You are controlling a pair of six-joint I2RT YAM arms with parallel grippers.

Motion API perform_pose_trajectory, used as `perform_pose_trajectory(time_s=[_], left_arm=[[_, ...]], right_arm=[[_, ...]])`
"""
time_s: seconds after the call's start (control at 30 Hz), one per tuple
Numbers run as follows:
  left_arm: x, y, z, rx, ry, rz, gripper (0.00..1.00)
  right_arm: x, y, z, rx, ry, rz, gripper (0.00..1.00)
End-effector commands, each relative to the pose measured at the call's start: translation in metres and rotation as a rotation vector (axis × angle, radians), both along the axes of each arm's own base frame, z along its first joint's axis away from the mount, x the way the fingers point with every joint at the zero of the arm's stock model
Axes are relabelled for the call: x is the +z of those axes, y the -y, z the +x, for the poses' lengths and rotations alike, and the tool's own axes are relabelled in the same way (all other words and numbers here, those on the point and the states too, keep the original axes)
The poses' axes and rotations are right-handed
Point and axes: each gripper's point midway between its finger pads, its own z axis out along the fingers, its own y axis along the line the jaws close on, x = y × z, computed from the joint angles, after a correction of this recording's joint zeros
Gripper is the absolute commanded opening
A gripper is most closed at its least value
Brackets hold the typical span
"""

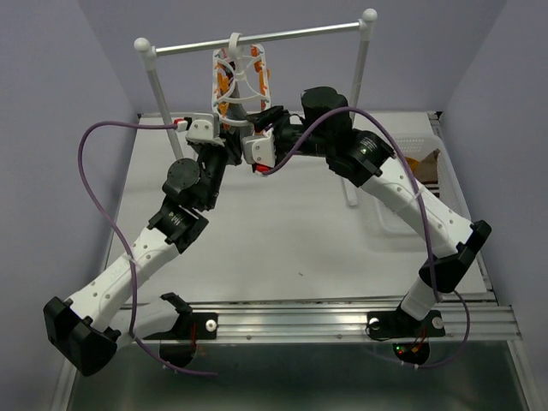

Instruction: Clip the socks to the hanger

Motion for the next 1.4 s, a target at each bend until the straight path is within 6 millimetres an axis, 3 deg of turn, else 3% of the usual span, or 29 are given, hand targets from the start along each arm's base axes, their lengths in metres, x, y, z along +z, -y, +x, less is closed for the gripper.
perform_pose_trajectory(time_s=[0.0,0.2,0.27,0.3,0.43,0.67,0.73,0.77,0.8,0.87,0.9,0.93,0.97,1.13,1.27,1.37], left_arm=[[0.035,-0.004,-0.009,-0.012,0.082,-0.021,0.0],[0.033,-0.006,-0.009,-0.006,0.086,0.007,0.0],[0.032,-0.007,-0.009,-0.001,0.086,0.013,0.0],[0.031,-0.007,-0.009,0.0,0.085,0.014,0.0],[0.028,-0.009,-0.01,0.005,0.083,0.01,0.0],[0.017,-0.018,-0.022,0.001,0.097,-0.027,0.03],[0.016,-0.028,-0.029,0.023,0.099,-0.066,0.14],[0.014,-0.03,-0.031,0.024,0.099,-0.065,0.25],[0.005,-0.03,-0.032,0.022,0.089,-0.052,0.42],[0.0,-0.036,-0.038,0.027,0.085,-0.079,0.55],[-0.003,-0.038,-0.04,0.032,0.083,-0.081,0.68],[-0.007,-0.042,-0.04,0.046,0.071,-0.116,0.91],[-0.007,-0.048,-0.043,0.062,0.071,-0.14,0.99],[-0.028,-0.064,-0.049,0.119,0.053,-0.188,0.99],[-0.026,-0.08,-0.067,0.122,0.158,-0.267,0.99],[-0.035,-0.076,-0.07,0.105,0.192,-0.165,0.99]], right_arm=[[0.032,0.007,-0.001,-0.017,0.126,0.014,0.57],[0.034,0.0,0.015,-0.079,0.163,0.042,0.39],[0.037,-0.002,0.016,-0.077,0.164,0.061,0.31],[0.041,-0.004,0.014,-0.068,0.159,0.085,0.21],[0.057,-0.008,0.008,-0.057,0.141,0.148,0.05],[0.061,-0.007,0.021,-0.165,0.103,0.194,0.01],[0.059,-0.008,0.022,-0.188,0.095,0.196,0.01],[0.059,-0.011,0.02,-0.19,0.094,0.201,0.01],[0.059,-0.01,0.021,-0.198,0.093,0.202,0.01],[0.057,-0.009,0.024,-0.217,0.091,0.201,0.01],[0.055,-0.009,0.026,-0.221,0.091,0.198,0.01],[0.056,-0.01,0.024,-0.226,0.089,0.203,0.01],[0.055,-0.01,0.025,-0.232,0.088,0.201,0.01],[0.056,-0.011,0.027,-0.257,0.078,0.214,0.01],[0.052,-0.009,0.032,-0.286,0.077,0.21,0.01],[0.052,-0.011,0.031,-0.297,0.072,0.215,0.01]])
